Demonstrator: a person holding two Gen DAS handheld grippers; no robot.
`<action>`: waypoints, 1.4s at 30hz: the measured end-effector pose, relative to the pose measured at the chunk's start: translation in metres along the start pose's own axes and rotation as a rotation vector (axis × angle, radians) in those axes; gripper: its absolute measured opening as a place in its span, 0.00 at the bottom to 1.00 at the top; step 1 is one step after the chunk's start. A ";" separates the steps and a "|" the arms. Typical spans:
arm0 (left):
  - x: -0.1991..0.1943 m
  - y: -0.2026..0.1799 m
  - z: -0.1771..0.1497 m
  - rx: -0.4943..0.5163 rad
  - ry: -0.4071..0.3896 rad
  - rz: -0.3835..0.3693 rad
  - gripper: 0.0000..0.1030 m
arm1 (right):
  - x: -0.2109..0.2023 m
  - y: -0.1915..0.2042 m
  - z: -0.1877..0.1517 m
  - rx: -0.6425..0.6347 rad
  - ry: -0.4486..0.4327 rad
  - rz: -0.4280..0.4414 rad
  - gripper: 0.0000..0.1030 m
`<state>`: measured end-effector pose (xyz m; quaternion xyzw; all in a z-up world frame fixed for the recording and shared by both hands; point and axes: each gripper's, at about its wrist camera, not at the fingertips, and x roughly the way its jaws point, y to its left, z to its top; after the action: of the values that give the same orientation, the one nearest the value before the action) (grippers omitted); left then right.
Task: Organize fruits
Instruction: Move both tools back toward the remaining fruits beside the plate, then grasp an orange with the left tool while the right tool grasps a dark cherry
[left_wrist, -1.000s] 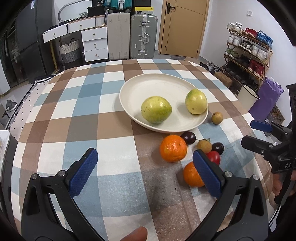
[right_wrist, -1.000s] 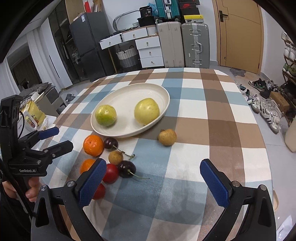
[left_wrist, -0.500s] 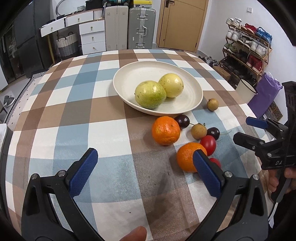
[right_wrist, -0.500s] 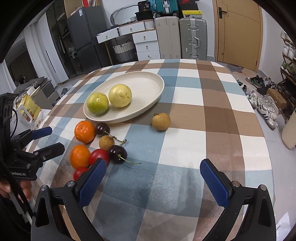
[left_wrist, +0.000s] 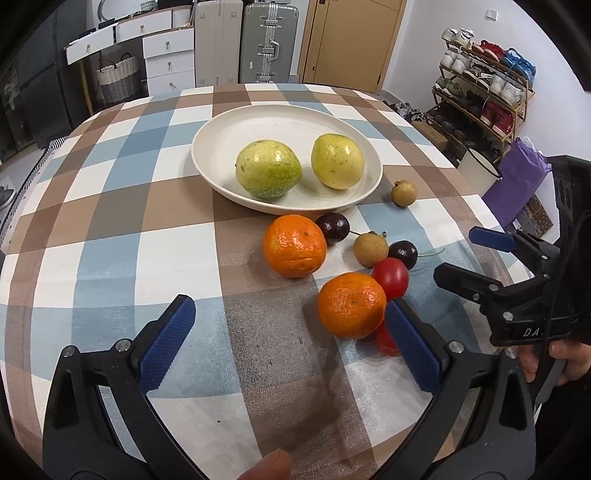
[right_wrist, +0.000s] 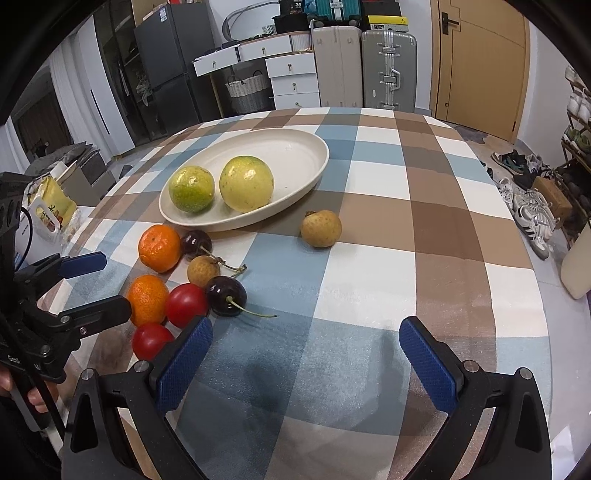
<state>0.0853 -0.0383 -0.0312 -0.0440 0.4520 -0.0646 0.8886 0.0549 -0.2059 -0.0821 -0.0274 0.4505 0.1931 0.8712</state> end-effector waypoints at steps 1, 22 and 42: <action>0.001 -0.001 0.000 0.001 0.004 0.000 0.99 | 0.001 0.000 0.000 0.000 0.004 0.001 1.00; 0.018 0.011 0.003 -0.061 0.050 -0.079 0.99 | 0.013 0.007 0.005 -0.042 0.011 -0.009 1.00; 0.015 0.011 -0.001 -0.062 0.059 -0.224 0.72 | 0.028 0.022 0.019 -0.111 0.007 0.078 0.84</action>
<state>0.0942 -0.0299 -0.0447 -0.1197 0.4721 -0.1510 0.8602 0.0764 -0.1730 -0.0898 -0.0586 0.4429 0.2517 0.8585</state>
